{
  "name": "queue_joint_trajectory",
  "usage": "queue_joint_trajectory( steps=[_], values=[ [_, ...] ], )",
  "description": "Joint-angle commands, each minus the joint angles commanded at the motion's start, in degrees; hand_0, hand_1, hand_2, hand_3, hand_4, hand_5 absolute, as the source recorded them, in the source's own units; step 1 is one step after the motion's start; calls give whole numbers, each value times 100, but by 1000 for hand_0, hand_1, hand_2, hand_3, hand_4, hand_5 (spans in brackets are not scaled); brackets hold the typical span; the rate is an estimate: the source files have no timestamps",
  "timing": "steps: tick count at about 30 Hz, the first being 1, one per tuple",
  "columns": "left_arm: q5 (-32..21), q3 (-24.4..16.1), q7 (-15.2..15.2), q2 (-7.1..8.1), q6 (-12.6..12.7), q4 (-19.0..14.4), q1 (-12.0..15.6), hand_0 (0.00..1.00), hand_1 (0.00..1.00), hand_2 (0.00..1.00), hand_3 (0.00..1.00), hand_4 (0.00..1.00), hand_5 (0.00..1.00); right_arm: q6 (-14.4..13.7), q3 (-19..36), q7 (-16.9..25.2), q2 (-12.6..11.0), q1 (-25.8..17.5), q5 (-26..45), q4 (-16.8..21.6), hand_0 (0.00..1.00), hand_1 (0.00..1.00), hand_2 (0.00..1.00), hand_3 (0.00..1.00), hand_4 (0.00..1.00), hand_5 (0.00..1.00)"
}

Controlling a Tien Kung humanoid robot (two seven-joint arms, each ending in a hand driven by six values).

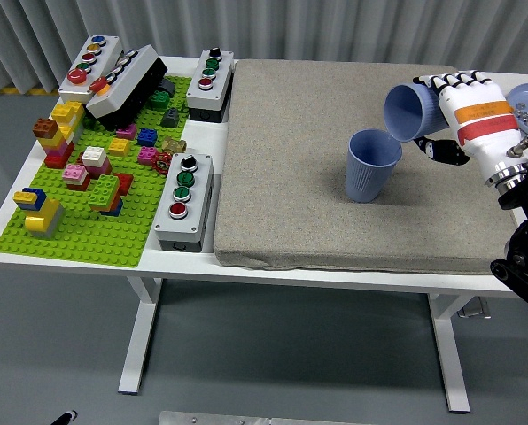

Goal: Pick cup pour cup place

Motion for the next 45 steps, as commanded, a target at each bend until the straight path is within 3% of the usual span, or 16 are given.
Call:
queue_joint_trajectory(
  steps=[7,14,19,24,28,36,41,45],
  values=[
    [-8,16,2,-2,-3,0,19,826,784,840,761,573,998,-6,225,305,73,-86,1214,-91,806,635,552,600,710,234],
    [-14,20,0,-16,-1,0,49,826,784,841,761,573,998,115,991,782,223,-244,2912,-303,806,635,552,598,709,238],
    [-18,31,-1,-20,-3,0,50,826,784,841,761,573,998,414,1608,913,304,-373,4095,-310,794,635,552,600,709,238],
    [-5,24,-2,-28,-7,0,54,826,784,840,762,572,998,886,2337,1006,413,-713,5273,-267,791,638,559,598,711,243],
    [4,24,-5,-37,-8,0,56,826,784,840,762,572,998,898,2595,1039,455,-976,6233,-336,791,638,559,598,711,243],
    [-9,75,-15,-57,-17,0,42,825,784,839,761,572,998,665,2774,1337,679,-1630,6254,-516,792,640,558,600,708,248],
    [-48,145,-17,-58,-22,0,30,826,784,838,762,571,998,601,2662,1522,807,-1806,6153,-672,792,646,559,601,706,254],
    [-141,274,-23,-50,-18,0,27,826,784,838,762,571,998,447,2470,2022,901,-1799,6186,-911,792,646,559,601,706,254]
  ],
)
